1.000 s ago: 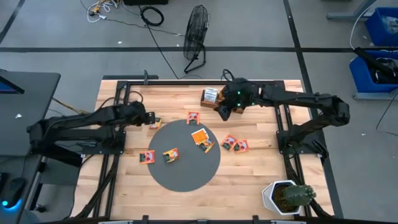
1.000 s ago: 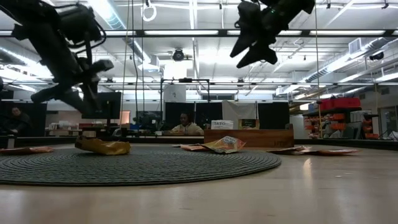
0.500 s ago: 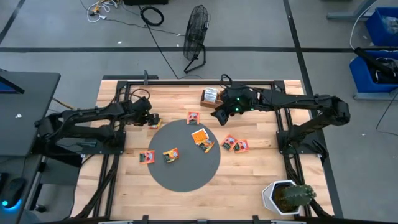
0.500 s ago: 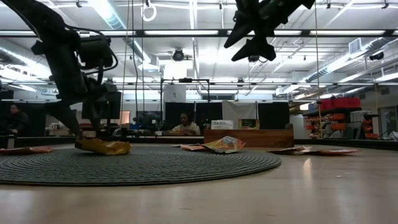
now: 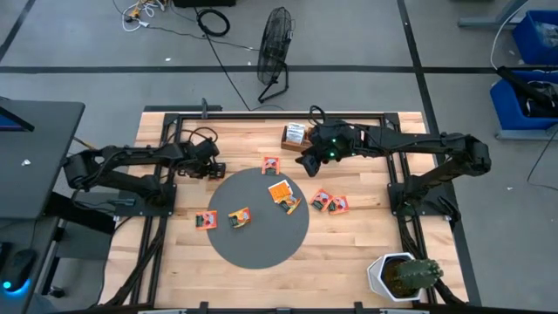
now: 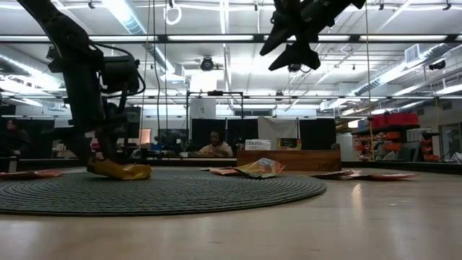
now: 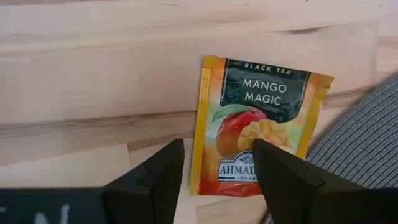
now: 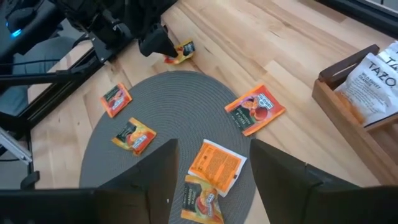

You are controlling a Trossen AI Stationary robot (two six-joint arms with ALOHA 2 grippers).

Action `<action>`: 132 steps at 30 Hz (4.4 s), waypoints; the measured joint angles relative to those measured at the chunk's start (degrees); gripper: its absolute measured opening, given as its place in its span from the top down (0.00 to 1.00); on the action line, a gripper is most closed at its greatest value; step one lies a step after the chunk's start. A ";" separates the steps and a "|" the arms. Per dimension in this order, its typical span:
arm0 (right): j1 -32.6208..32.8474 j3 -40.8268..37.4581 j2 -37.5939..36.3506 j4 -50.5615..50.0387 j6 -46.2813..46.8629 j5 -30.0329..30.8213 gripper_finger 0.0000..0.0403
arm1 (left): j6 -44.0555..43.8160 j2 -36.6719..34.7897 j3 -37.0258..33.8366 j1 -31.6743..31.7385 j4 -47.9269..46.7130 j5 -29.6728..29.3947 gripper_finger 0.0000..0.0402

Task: Pick & Place Tea
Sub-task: Put the yellow tea bag into the middle section of the wooden organizer

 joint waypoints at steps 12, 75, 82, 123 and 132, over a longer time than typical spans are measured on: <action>-0.02 0.00 0.00 0.10 -0.21 0.92 0.49 | 4.12 0.25 -0.17 -0.03 1.37 -1.23 0.85; -5.31 51.58 36.04 -14.73 3.48 -17.35 0.54 | 39.40 -15.61 21.94 -23.12 11.58 -22.07 0.98; -5.31 51.58 36.02 -14.58 0.53 -20.37 0.88 | 39.34 -15.64 21.94 -23.07 11.60 -22.03 0.96; -16.02 20.32 15.96 -29.95 -40.27 6.69 1.00 | 29.49 -17.39 21.97 -30.94 2.96 -21.93 0.74; -20.50 12.76 16.44 -22.73 -45.83 6.53 1.00 | 24.82 -17.39 21.97 -34.20 4.15 -21.93 0.74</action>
